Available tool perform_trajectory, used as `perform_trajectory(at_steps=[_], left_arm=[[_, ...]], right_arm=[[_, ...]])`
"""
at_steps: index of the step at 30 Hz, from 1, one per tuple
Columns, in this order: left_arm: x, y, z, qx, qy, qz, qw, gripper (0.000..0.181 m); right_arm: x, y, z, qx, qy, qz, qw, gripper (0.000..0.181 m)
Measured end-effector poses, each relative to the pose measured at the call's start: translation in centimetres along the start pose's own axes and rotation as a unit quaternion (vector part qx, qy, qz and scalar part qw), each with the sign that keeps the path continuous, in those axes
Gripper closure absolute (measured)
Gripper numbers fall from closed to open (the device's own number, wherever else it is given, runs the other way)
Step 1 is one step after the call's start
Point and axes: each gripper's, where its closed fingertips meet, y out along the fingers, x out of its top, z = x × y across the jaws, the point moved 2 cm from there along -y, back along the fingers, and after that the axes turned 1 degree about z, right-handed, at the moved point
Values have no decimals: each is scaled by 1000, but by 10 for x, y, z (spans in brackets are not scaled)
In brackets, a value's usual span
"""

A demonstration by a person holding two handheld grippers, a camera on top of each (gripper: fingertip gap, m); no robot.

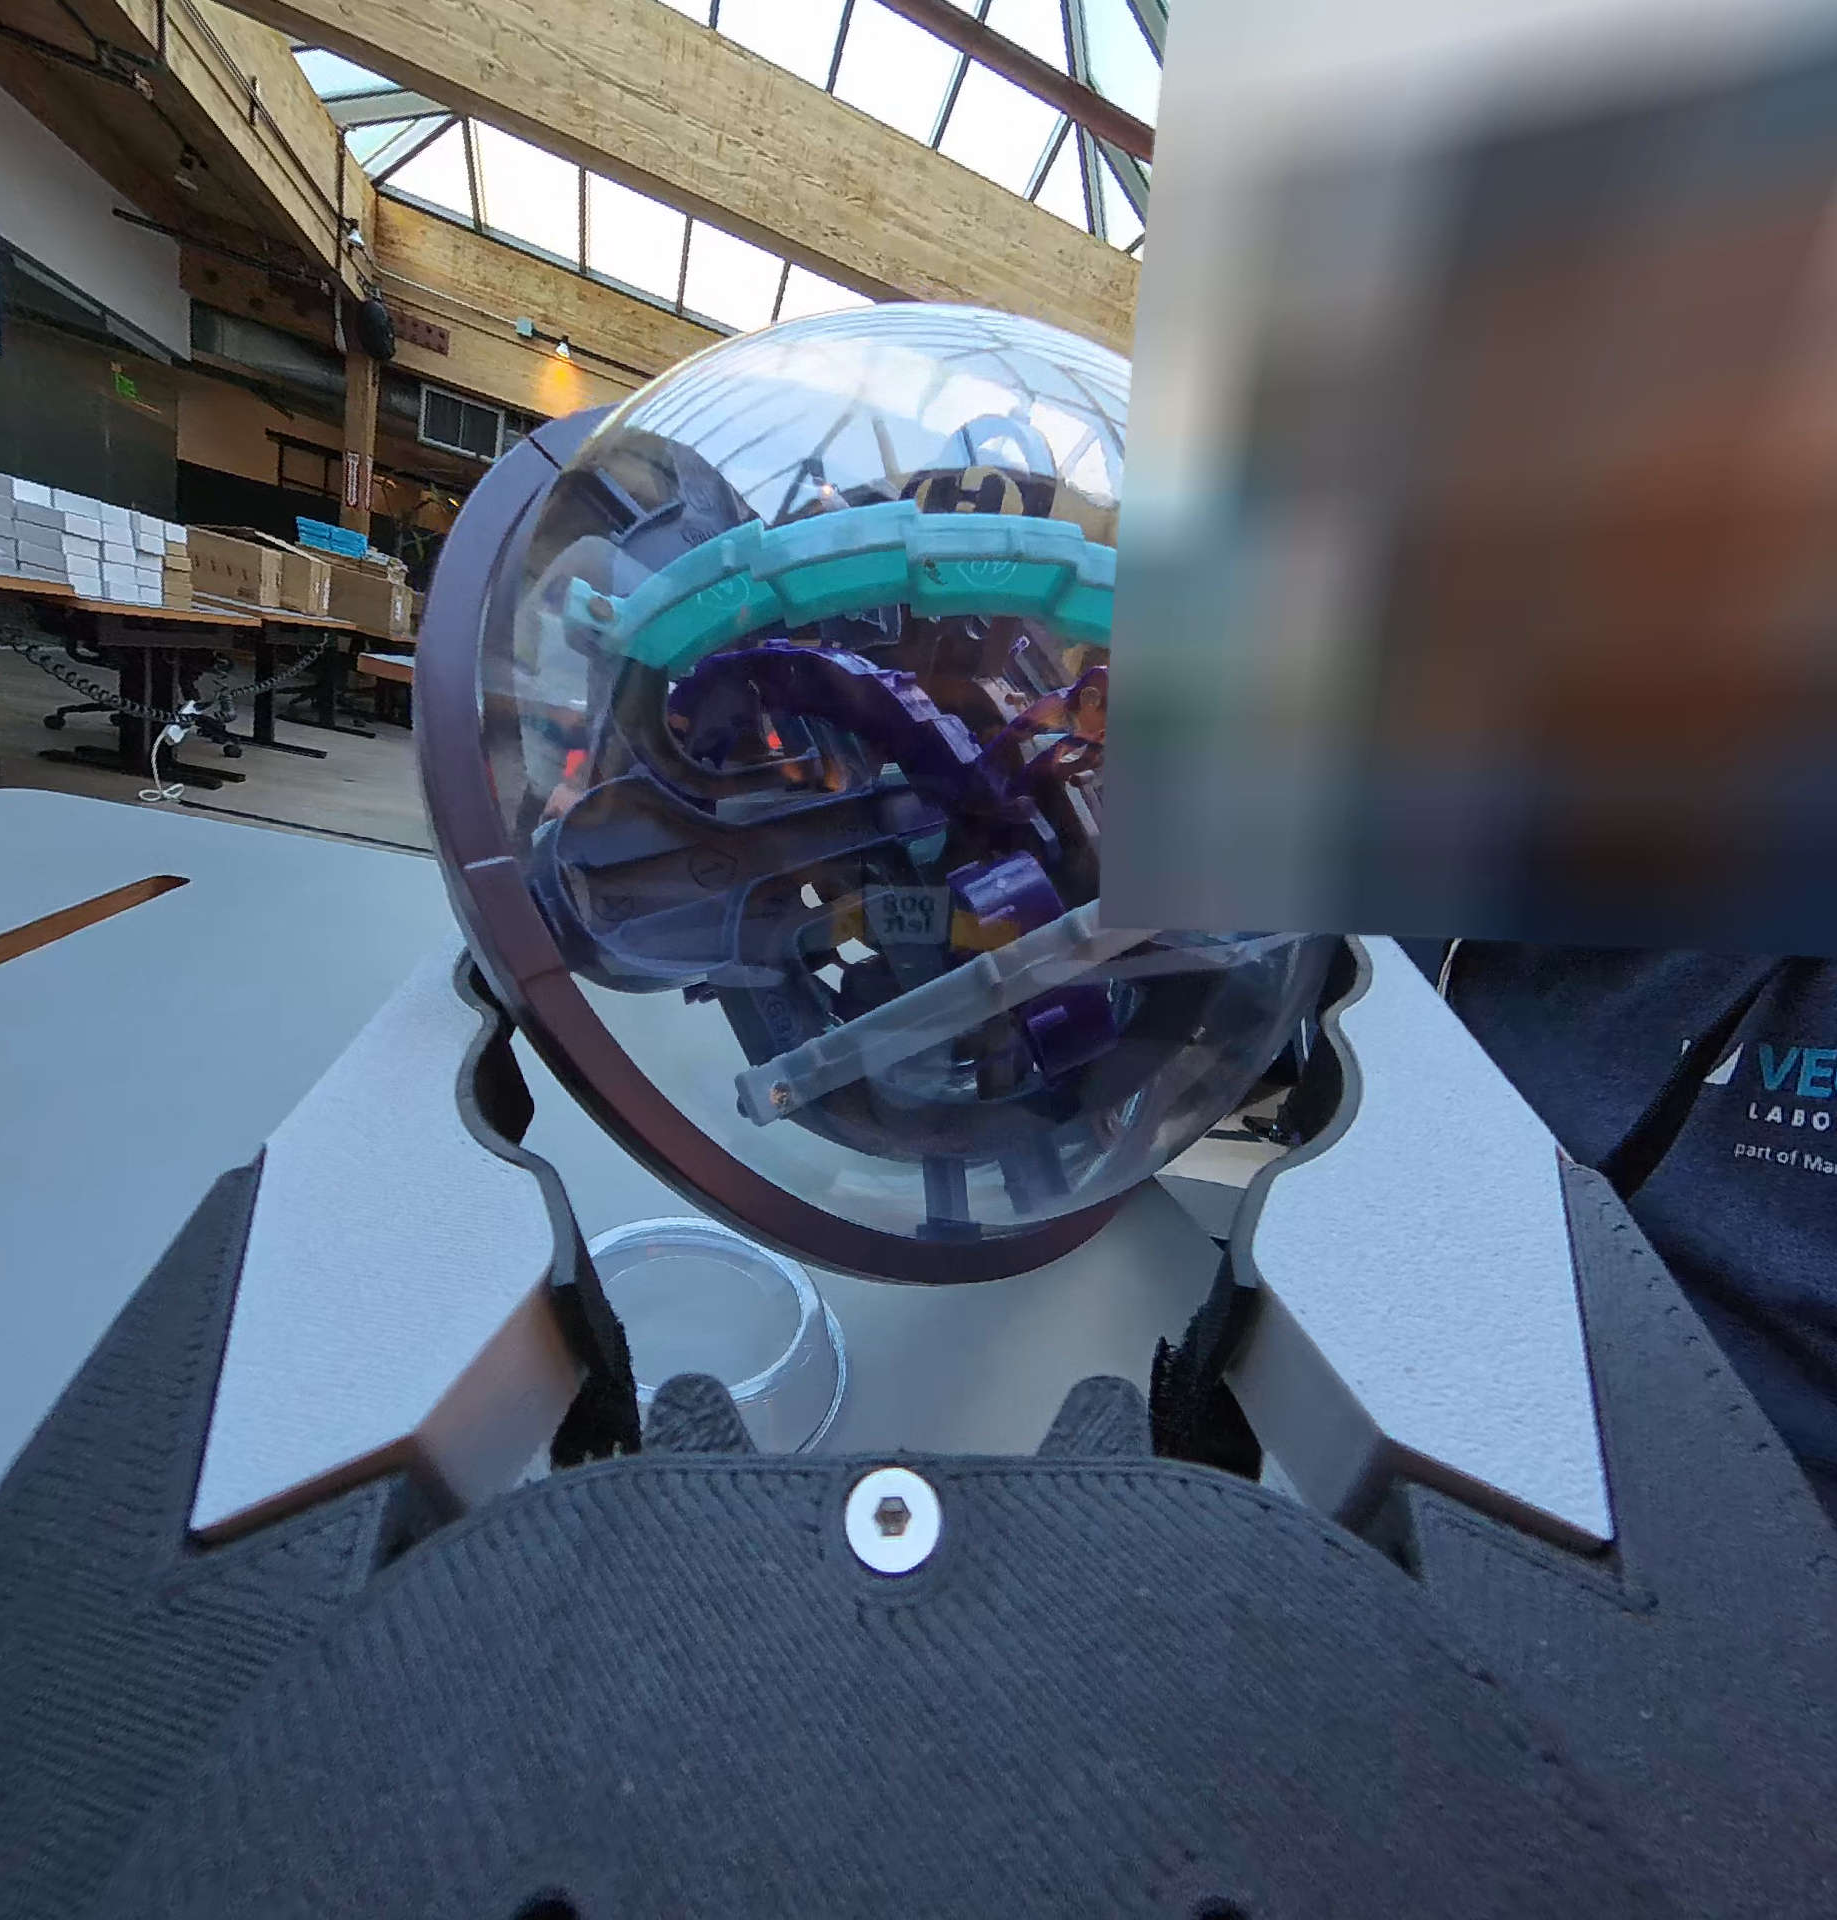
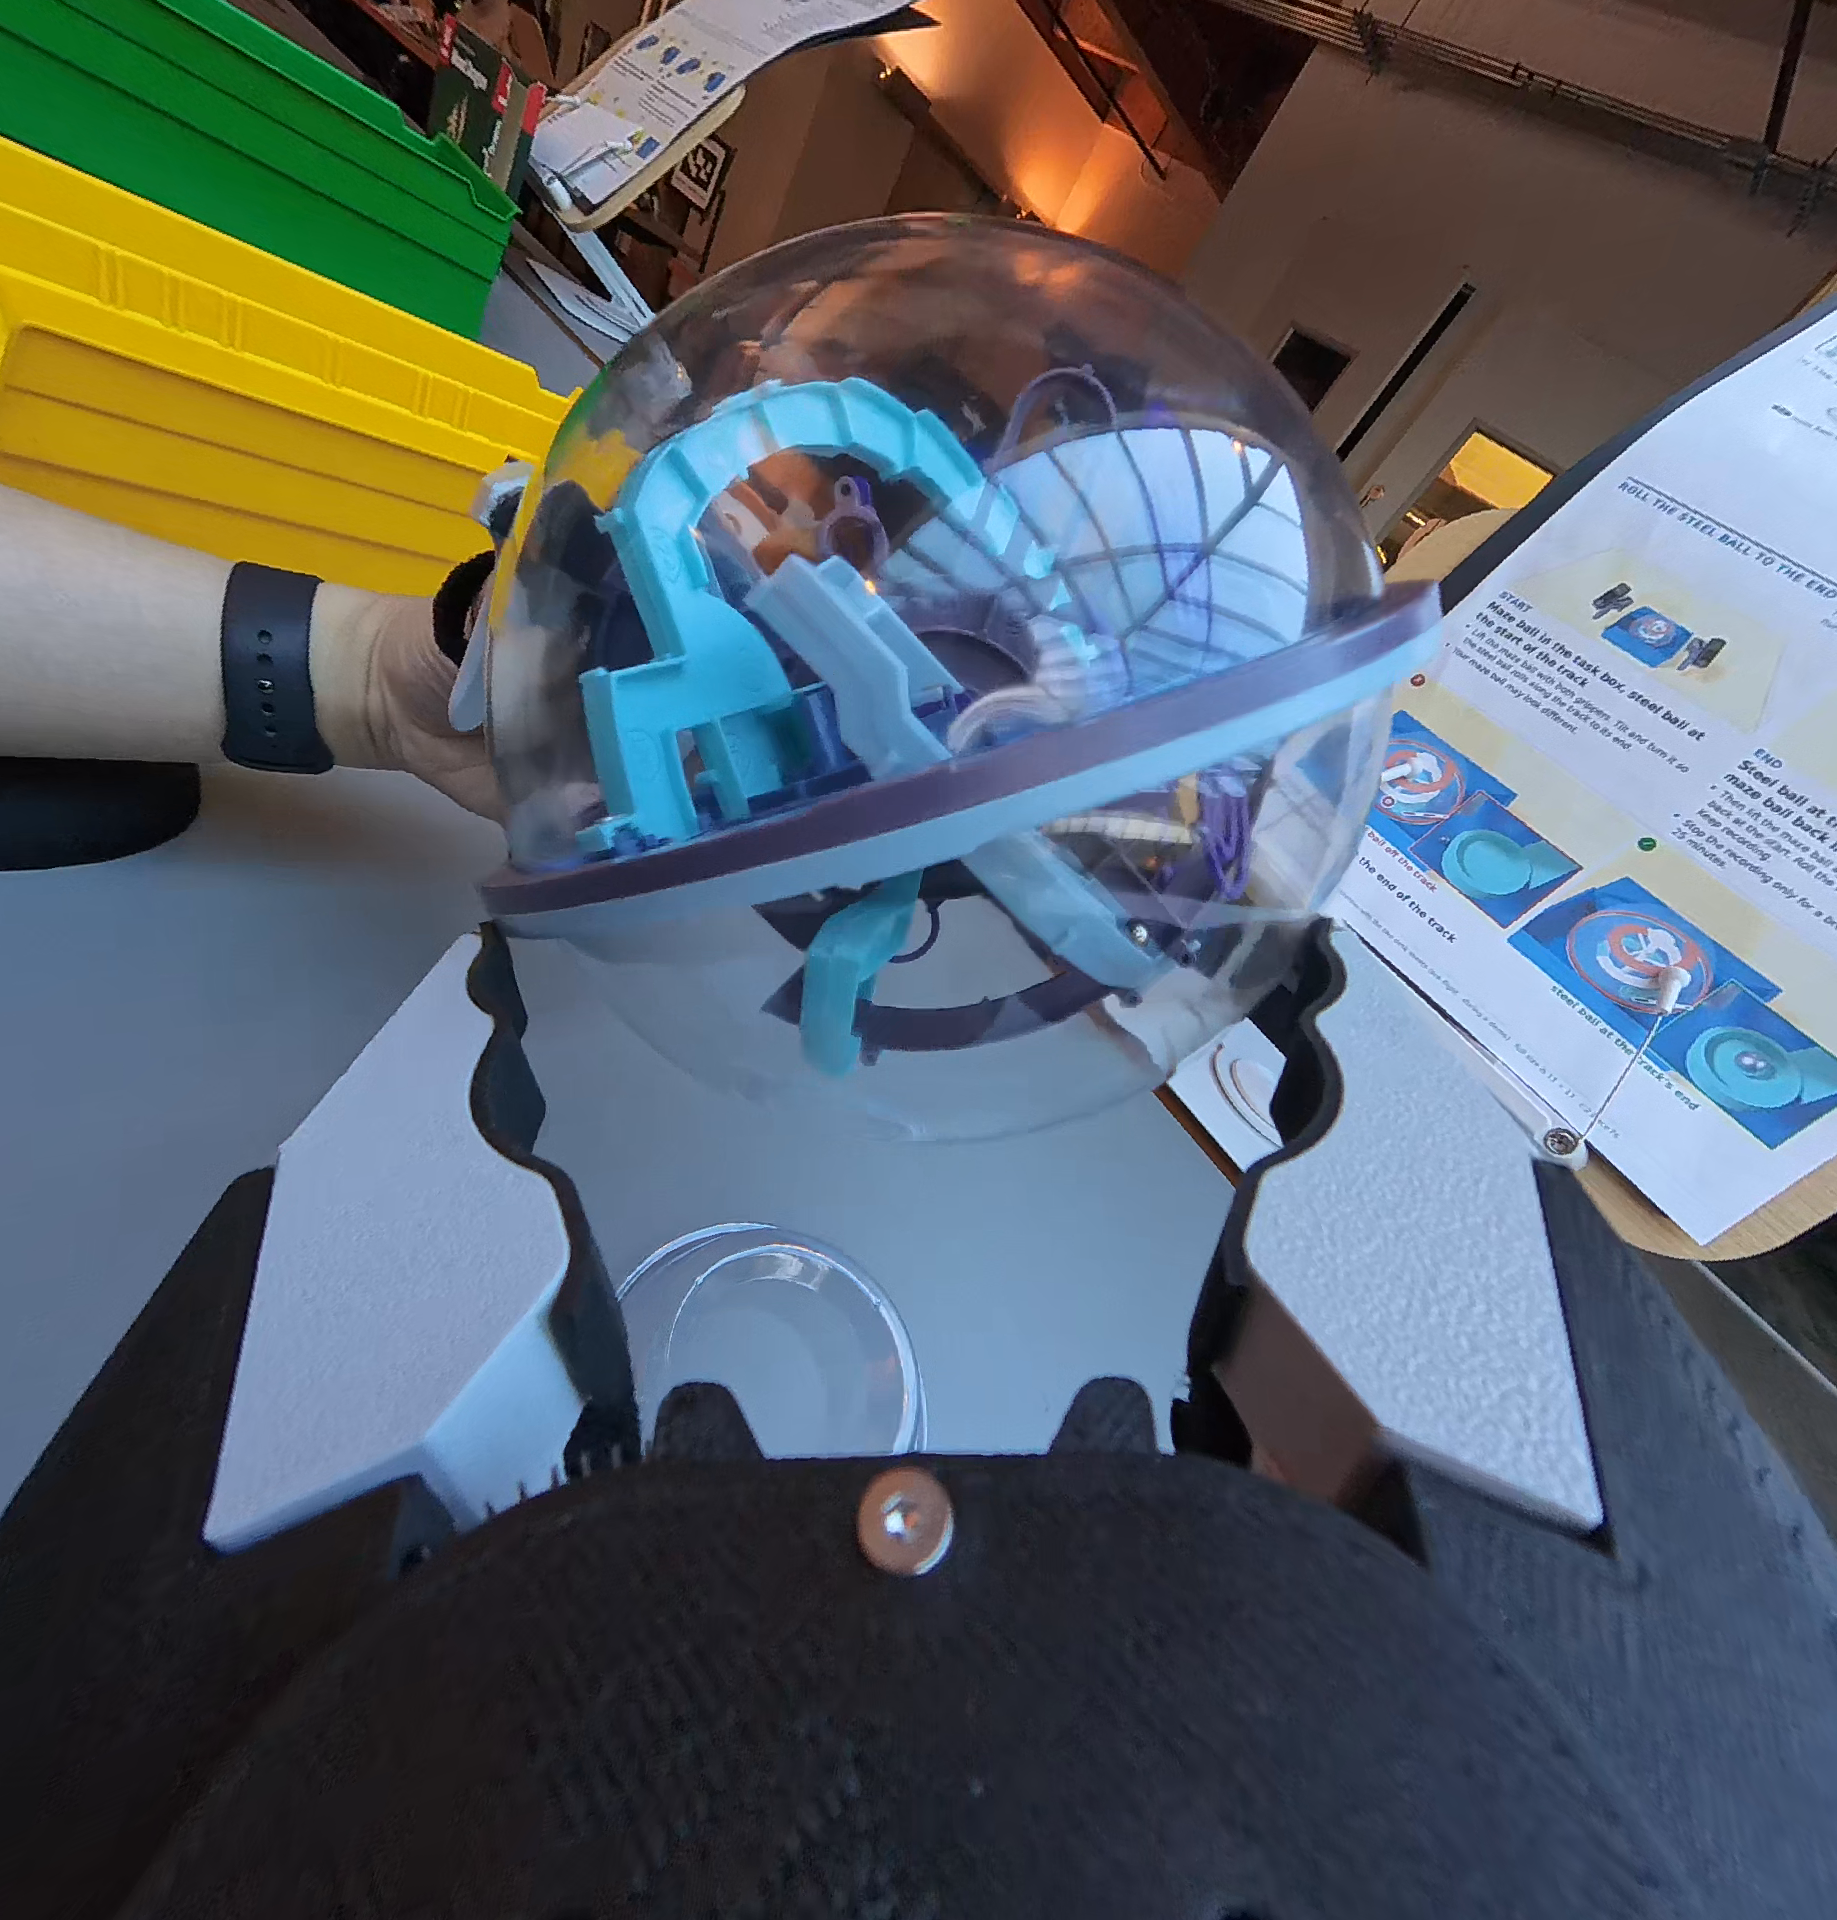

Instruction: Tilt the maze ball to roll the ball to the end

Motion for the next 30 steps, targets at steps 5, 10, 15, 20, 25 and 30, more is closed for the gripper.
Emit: perform_trajectory(at_steps=[5, 10, 15, 20, 25, 30], left_arm=[[1, 1, -2, -7, -4, -3, 1000, 32], [0, 1, -1, -9, -12, -3, 1000, 32], [-1, 3, -3, -20, -28, -2, 999, 32], [-5, 4, -2, -26, -48, 4, 998, 32], [-8, 5, -3, -37, -71, 6, 997, 32], [-9, 6, -4, -45, -83, 11, 996, 32]], right_arm=[[3, -1, 0, -1, -2, -12, 1000, 35], [3, -1, 0, 2, 1, -16, 1000, 35], [7, -2, 1, 5, 0, -27, 1000, 32], [6, -2, 2, 11, 3, -31, 999, 29], [9, -3, 2, 16, 8, -42, 999, 27], [11, -4, 3, 20, 10, -52, 998, 27]])
